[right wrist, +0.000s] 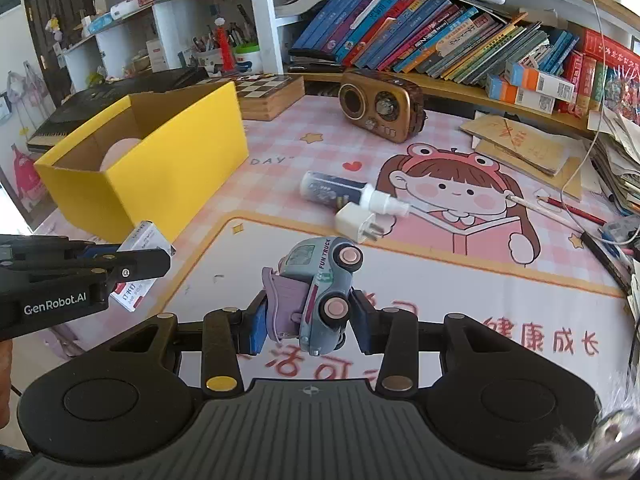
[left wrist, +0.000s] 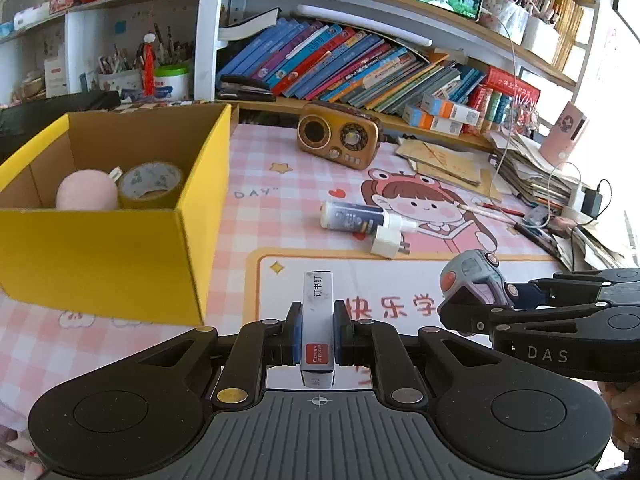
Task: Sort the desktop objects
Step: 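Carry the toy car and small box with both tools toward the yellow box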
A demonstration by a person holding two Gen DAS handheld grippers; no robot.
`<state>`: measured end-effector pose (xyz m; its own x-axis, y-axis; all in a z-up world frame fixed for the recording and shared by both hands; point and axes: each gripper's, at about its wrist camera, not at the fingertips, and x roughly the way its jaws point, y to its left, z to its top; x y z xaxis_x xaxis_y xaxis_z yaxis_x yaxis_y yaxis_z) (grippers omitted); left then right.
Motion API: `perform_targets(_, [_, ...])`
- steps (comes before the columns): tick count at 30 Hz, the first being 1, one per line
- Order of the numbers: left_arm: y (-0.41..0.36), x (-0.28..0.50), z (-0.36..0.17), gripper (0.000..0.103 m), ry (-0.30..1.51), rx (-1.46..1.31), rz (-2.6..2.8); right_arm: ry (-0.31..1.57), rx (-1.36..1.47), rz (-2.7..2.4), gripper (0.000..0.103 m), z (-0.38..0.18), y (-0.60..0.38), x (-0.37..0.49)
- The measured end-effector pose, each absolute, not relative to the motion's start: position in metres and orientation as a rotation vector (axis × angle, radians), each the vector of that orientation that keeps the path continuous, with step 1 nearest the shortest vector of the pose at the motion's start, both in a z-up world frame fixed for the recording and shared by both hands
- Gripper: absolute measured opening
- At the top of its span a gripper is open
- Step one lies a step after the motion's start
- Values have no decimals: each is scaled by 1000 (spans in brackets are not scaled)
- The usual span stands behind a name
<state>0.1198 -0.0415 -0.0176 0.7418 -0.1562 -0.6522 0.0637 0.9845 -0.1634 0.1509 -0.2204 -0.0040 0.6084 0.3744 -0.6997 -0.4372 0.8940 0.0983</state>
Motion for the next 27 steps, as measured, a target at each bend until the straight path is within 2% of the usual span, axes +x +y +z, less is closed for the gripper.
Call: perform_targets(27, [42,26,-10,13,743,-110,-155,814,-39,473,39,-1,-135,48])
